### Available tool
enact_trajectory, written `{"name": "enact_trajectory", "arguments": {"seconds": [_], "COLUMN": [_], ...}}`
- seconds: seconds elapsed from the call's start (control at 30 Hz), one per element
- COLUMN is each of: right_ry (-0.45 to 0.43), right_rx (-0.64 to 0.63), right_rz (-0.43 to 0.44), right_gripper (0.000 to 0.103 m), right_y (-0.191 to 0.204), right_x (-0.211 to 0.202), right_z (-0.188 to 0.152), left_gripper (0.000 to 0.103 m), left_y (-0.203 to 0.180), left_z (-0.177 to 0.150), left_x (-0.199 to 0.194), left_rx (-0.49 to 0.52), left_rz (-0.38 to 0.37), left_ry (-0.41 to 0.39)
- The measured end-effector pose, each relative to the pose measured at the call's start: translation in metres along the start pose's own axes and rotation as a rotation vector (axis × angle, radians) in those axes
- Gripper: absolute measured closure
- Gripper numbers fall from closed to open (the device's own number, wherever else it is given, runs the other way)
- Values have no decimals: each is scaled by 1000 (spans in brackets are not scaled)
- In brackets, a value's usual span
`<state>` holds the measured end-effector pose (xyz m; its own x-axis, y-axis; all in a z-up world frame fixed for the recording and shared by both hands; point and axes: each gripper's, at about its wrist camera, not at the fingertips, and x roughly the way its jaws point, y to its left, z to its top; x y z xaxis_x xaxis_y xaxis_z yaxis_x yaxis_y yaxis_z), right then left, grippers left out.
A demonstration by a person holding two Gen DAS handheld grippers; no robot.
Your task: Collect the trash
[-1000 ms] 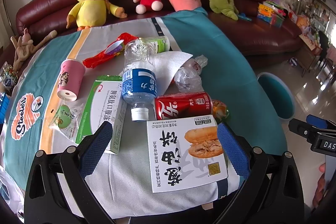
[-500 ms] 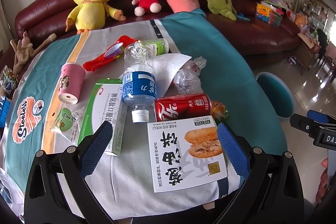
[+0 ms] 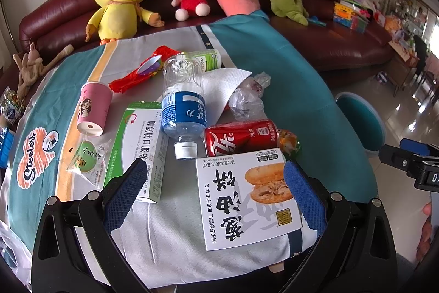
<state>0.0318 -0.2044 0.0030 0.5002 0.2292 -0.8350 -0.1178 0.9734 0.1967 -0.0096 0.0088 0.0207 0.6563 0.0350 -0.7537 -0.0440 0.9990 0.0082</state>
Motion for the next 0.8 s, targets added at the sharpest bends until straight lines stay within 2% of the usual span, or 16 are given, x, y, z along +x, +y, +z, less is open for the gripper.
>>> {"name": "enact_trajectory", "arguments": {"seconds": [0.23, 0.33, 0.43, 0.53, 0.6, 0.8], "right_ry": [41, 88, 130, 178, 221, 318], "right_rx": [-1, 14, 3, -35, -46, -76], "right_rz": [58, 165, 217, 272, 316, 405], "right_gripper": [6, 6, 6, 21, 39, 46], "right_y": [8, 16, 29, 49, 62, 93], "right_x": [9, 19, 29, 39, 48, 74], "right_z": [-1, -1, -2, -1, 0, -2], "left_gripper": [4, 4, 4, 4, 4, 4], "left_y": [5, 19, 36, 56, 66, 101], "left_z": [-1, -5, -11, -19, -26, -39], "left_x": [-3, -2, 2, 8, 12, 27], "left_rx": [10, 17, -1, -24, -28, -41], "left_rz": [-2, 14, 18, 27, 39, 42], "left_ry": [-4, 2, 20, 43, 58, 116]}}
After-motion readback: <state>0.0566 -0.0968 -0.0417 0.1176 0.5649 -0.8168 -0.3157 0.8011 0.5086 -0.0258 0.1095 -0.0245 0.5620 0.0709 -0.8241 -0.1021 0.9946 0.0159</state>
